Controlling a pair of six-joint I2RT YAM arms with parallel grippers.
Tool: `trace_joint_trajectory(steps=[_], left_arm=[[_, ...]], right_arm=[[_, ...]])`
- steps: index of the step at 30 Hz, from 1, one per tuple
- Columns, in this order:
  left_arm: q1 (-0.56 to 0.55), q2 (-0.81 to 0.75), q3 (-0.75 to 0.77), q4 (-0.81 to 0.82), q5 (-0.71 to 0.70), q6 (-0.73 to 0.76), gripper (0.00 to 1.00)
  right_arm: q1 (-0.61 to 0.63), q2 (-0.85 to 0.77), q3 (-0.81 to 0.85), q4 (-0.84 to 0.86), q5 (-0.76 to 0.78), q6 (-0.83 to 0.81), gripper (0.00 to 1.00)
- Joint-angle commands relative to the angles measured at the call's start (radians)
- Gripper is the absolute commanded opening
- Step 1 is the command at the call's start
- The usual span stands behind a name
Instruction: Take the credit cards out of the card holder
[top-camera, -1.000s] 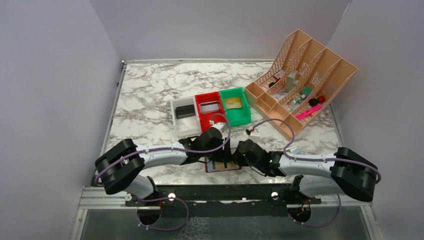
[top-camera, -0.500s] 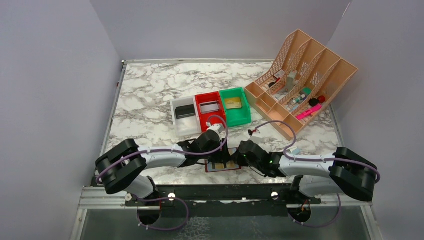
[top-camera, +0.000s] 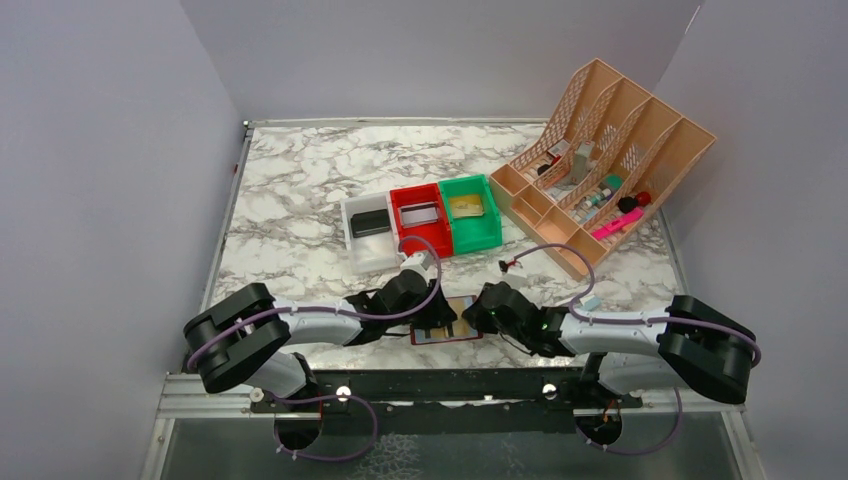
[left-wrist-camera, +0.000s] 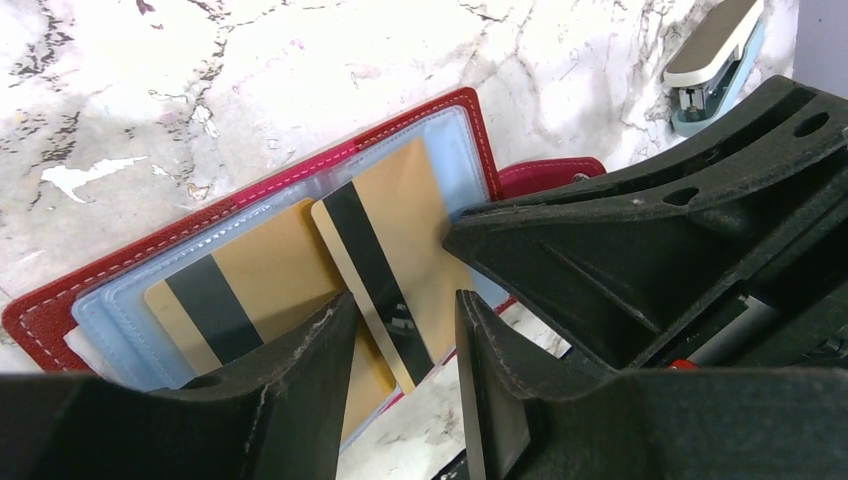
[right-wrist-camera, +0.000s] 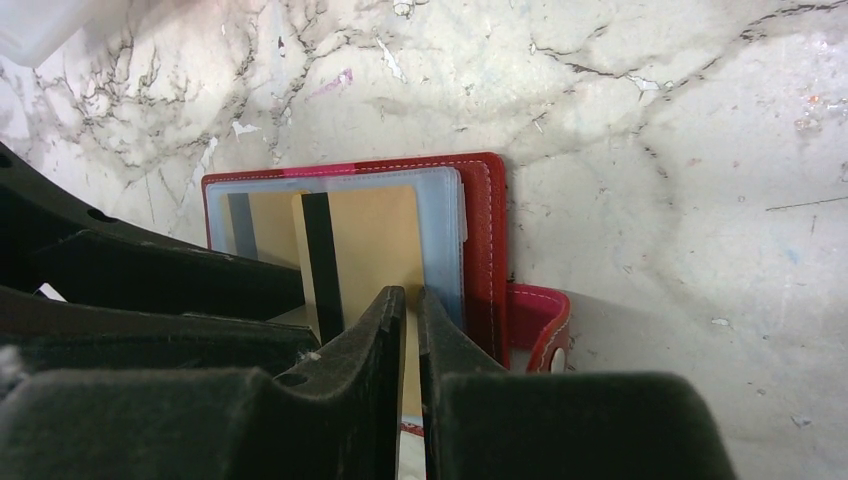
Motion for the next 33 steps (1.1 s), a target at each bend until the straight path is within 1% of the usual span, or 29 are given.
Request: trace_joint_trajectory(steps=[1, 9, 17, 24, 27, 30, 33], left_arm=[[-0.014, 0.029, -0.014, 0.035, 0.043, -0.036, 0.43], [-0.015, 0.000, -0.022, 0.079, 0.055, -0.024, 0.36], [-0.016, 0.003, -0.021, 0.142, 0.091, -0.011, 0.34], [-0.017, -0.027, -0.045, 0.182, 0.080, -0.019, 0.25], [-0.017, -0.035, -0.053, 0.185, 0.070, -0.019, 0.24], [-0.017, -0.021, -0.052, 0.185, 0.073, -0.025, 0.23], [-0.017, -0.008, -0.053, 0.185, 0.073, -0.033, 0.23]], right_arm=[[-0.004, 0.028, -0.050, -0.057, -0.039, -0.001, 0.14], [-0.004, 0.038, -0.059, -0.016, -0.065, -0.014, 0.13], [-0.005, 0.055, -0.056, 0.018, -0.099, -0.034, 0.12], [-0.006, 0.047, -0.061, 0.029, -0.108, -0.034, 0.11], [-0.006, 0.044, -0.063, 0.027, -0.104, -0.032, 0.11], [-0.006, 0.038, -0.051, -0.011, -0.083, -0.030, 0.11], [-0.006, 0.008, -0.004, -0.112, -0.048, -0.064, 0.12]])
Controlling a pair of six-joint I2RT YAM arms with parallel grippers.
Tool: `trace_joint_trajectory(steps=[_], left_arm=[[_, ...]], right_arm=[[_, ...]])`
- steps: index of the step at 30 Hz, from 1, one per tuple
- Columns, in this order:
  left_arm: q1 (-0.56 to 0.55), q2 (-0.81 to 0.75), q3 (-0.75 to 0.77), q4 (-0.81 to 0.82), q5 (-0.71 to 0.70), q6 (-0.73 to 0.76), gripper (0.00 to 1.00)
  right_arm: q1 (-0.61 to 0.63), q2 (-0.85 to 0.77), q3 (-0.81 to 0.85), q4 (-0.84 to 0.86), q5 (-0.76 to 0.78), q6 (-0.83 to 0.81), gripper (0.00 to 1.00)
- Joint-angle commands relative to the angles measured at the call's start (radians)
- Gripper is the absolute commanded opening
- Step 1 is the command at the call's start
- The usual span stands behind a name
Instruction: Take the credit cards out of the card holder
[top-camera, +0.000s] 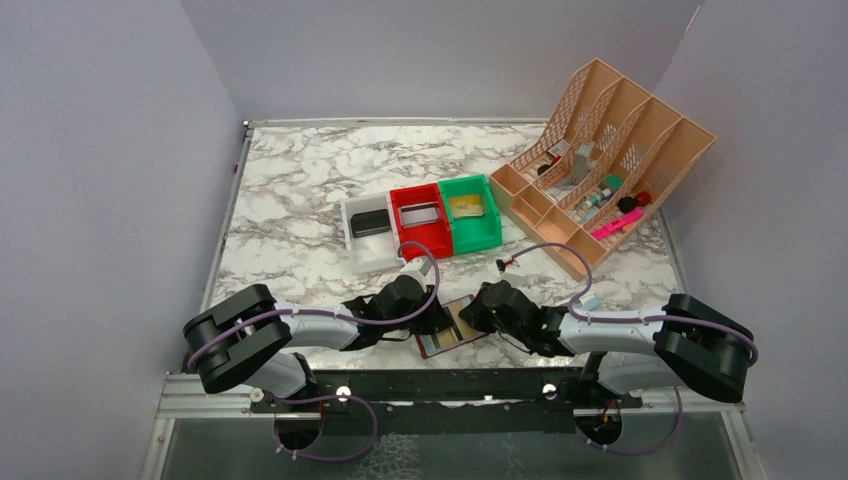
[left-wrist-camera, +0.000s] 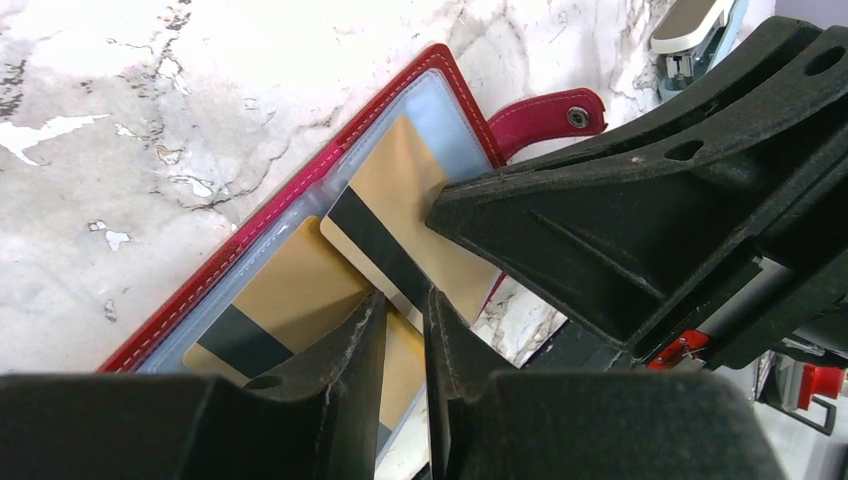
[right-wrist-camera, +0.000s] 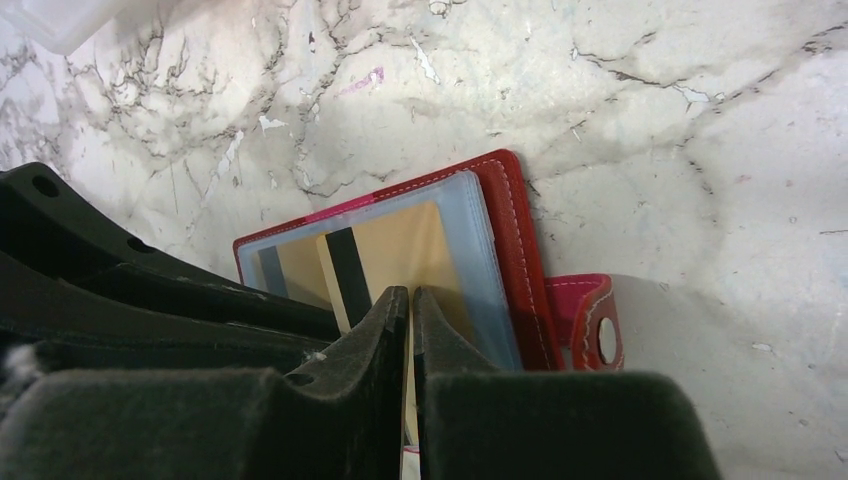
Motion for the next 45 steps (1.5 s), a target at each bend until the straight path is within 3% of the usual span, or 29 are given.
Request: trace_joint_trajectory(steps=[1, 6, 11, 21, 30, 35, 45], left_arm=[[-0.009, -0.001, 0.003, 0.098, 0.037, -0.024, 0.23], [-0.009, 0.002, -0.010, 0.097, 0.024, -0.040, 0.23], [-0.010, 0.021, -0.005, 0.097, 0.035, -0.045, 0.25], [-0.009, 0.038, 0.004, 0.087, 0.044, -0.057, 0.31], [-0.009, 0.049, 0.013, -0.071, -0.020, -0.073, 0.41], [-0.011, 0.075, 0.031, -0.069, -0.015, -0.075, 0.41], [-0.016, 0.118, 0.056, -0.046, -0.028, -0.077, 0.27]], right_arm=[[0.006, -0.027, 0.034, -0.234, 0.023, -0.059, 0.13], [0.006, -0.114, 0.058, -0.328, 0.077, -0.111, 0.30], [0.006, -0.156, 0.034, -0.331, 0.083, -0.124, 0.33], [0.006, -0.075, 0.005, -0.261, -0.001, -0.086, 0.26], [0.006, -0.085, -0.031, -0.212, -0.044, -0.065, 0.24], [0.006, -0.077, -0.046, -0.199, -0.055, -0.057, 0.23], [0.006, -0.078, -0.054, -0.189, -0.065, -0.055, 0.22]])
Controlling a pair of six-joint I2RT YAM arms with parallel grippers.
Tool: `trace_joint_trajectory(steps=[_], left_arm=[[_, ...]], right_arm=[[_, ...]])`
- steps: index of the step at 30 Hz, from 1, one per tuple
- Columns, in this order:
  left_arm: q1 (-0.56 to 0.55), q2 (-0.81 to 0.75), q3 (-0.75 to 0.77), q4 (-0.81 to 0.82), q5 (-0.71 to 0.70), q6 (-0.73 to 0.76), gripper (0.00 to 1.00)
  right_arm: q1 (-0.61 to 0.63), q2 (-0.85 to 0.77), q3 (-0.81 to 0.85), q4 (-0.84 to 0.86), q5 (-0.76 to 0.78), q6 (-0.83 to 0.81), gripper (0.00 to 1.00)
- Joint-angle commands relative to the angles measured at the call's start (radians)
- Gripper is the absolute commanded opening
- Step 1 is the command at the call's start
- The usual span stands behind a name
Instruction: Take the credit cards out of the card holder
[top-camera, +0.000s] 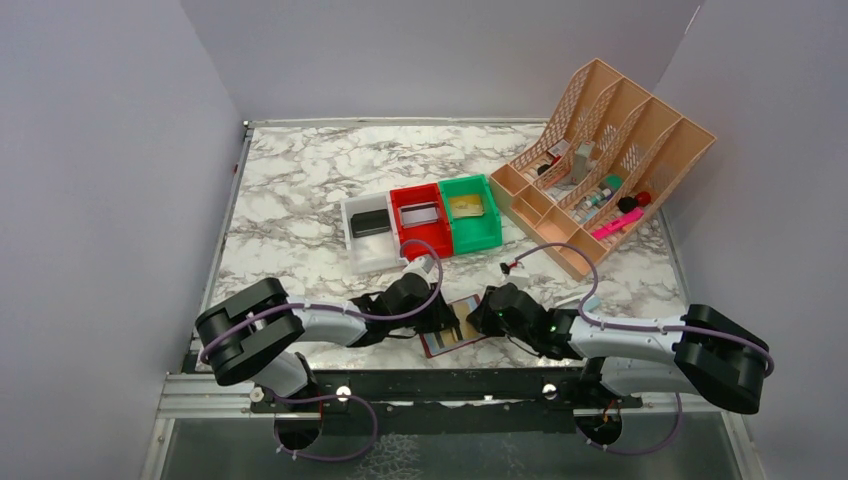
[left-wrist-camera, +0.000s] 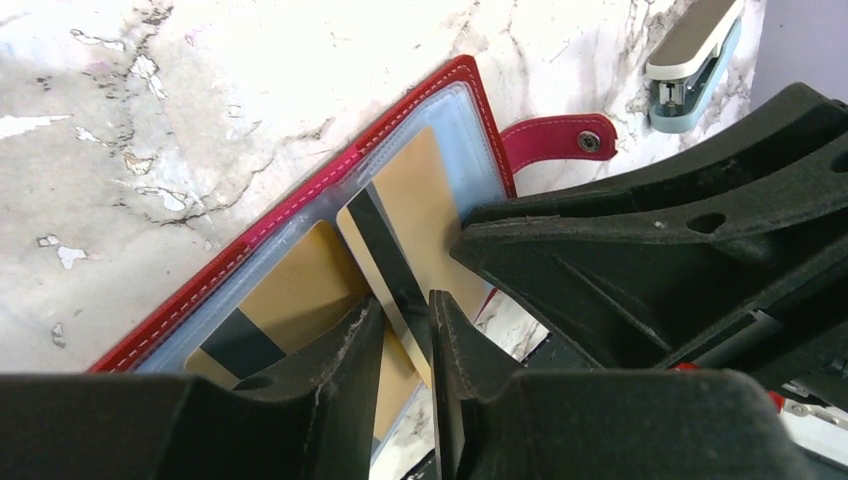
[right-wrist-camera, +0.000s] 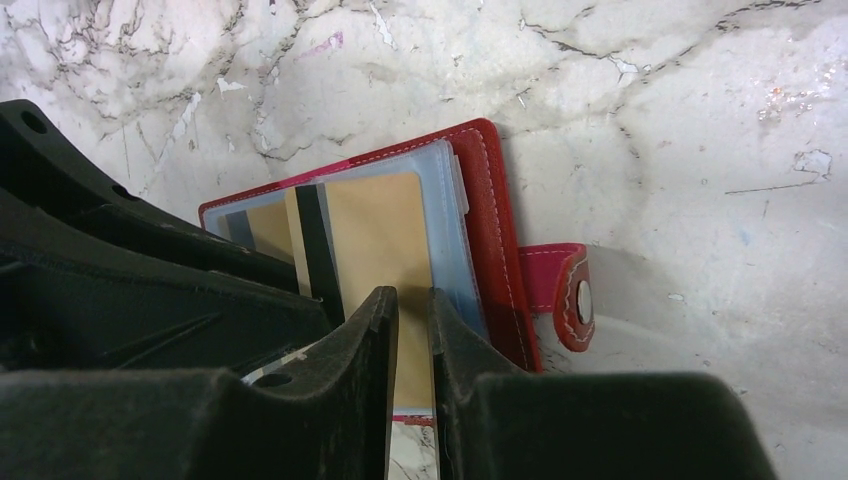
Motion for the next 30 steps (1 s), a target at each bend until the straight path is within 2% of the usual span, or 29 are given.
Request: trace_joint_trajectory(steps=[1, 3, 6, 12, 22, 30], left_arm=[[-0.011, 0.060, 0.021, -0.047, -0.031, 0.010, 0.26], [-0.012, 0.064, 0.024, -0.045, -0.032, 0.011, 0.22], [-0.011, 0.053, 0.019, -0.046, -0.041, 0.011, 0.10], [-0.012, 0.001, -0.022, -0.056, -0.068, 0.003, 0.00], [-0.010, -0.115, 0.005, -0.301, -0.175, 0.071, 0.00], [-0.009, -0.220, 0.059, -0.449, -0.219, 0.174, 0.00]], right_arm=[[0.006, 0.023, -0.042, -0.054, -0.060, 0.011, 0.21], [0.006, 0.021, -0.044, -0.055, -0.060, 0.014, 0.21], [0.006, 0.017, -0.045, -0.063, -0.050, 0.018, 0.21], [0.006, 0.008, -0.034, -0.122, 0.009, 0.050, 0.24], [0.006, -0.029, -0.035, -0.171, 0.075, 0.103, 0.27], [0.006, -0.102, 0.025, -0.214, 0.123, 0.055, 0.31]])
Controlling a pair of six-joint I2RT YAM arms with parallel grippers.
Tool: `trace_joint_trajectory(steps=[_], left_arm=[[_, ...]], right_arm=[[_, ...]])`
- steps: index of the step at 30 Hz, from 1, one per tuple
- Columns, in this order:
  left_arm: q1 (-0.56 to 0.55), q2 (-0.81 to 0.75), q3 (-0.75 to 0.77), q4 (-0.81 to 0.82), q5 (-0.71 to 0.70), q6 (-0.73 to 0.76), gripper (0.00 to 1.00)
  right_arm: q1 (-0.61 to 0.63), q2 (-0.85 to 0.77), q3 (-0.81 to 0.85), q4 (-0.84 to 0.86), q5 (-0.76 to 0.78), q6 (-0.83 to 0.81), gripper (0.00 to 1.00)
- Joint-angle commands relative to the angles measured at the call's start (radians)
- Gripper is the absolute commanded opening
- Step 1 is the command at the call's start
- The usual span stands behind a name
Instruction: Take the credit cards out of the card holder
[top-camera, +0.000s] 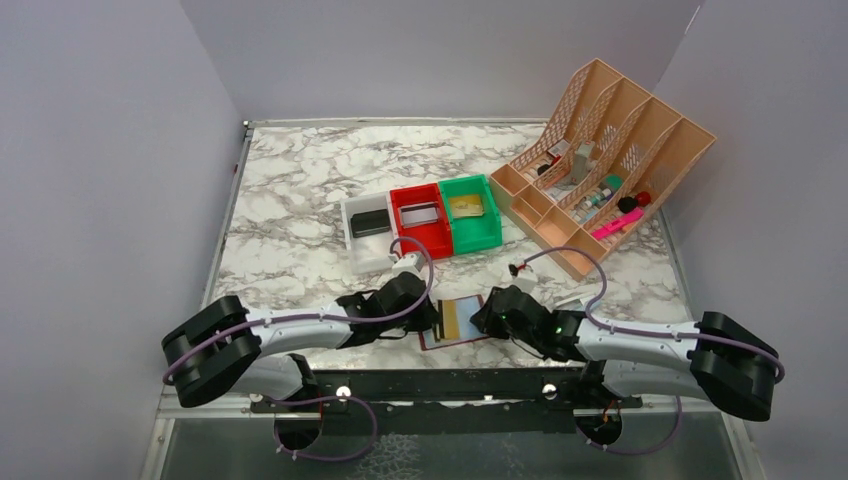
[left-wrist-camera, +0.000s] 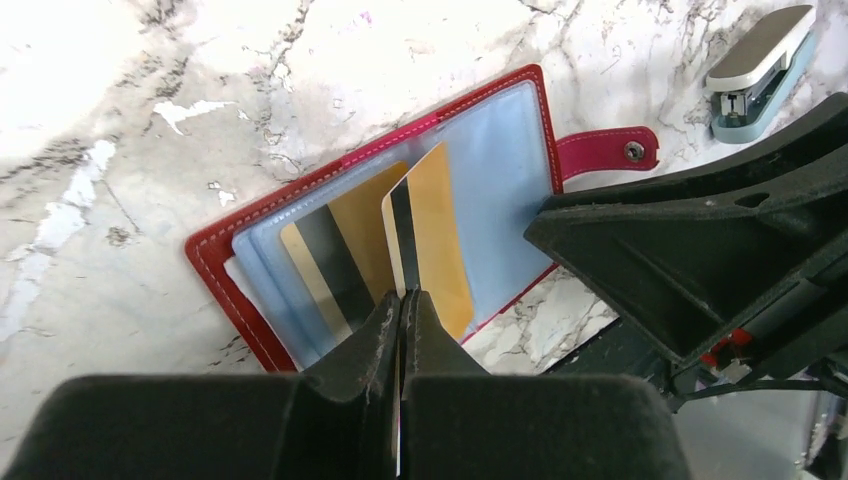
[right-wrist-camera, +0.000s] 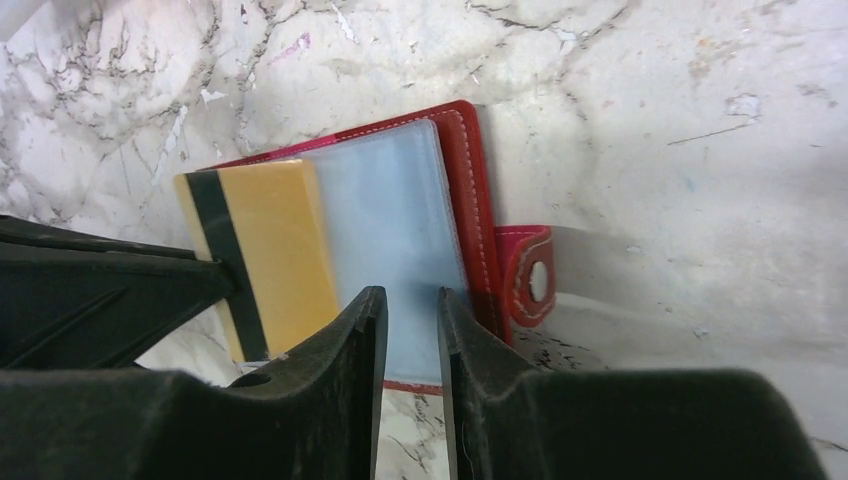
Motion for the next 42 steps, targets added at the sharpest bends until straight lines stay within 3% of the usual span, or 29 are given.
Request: trace_joint_trajectory(steps=[1, 9, 12, 15, 19, 24, 33, 42], left_arm=[[0.000, -0.066, 0.036, -0.169, -0.074, 0.121, 0.00], [0.002, -0.159, 0.086, -0.283, -0.171, 0.197, 0.00], [0.002, -0.169, 0.103, -0.315, -0.185, 0.212, 0.00], [0.002, -0.167, 0.112, -0.334, -0.188, 0.220, 0.00], [0.003, -0.177, 0.123, -0.357, -0.210, 0.216, 0.00], [0.003, -0.195, 0.124, -0.324, -0.218, 0.239, 0.00], [0.023, -0.216, 0.118, -0.268, -0.166, 0.224, 0.00], [0.155, -0.288, 0.103, -0.222, 0.013, 0.273, 0.00]], right_arm=[[0.004, -0.050, 0.040, -0.116, 0.075, -0.059, 0.31], [0.003, -0.089, 0.144, -0.055, 0.149, -0.206, 0.33], [0.002, -0.062, 0.207, -0.021, 0.187, -0.256, 0.40], [-0.005, -0.014, 0.262, 0.028, 0.176, -0.288, 0.41], [-0.012, 0.058, 0.279, 0.073, 0.056, -0.272, 0.41], [-0.022, 0.095, 0.160, 0.209, -0.029, -0.209, 0.44], [-0.065, 0.093, 0.150, 0.283, -0.158, -0.280, 0.49], [-0.145, 0.105, 0.085, 0.436, -0.379, -0.295, 0.54]])
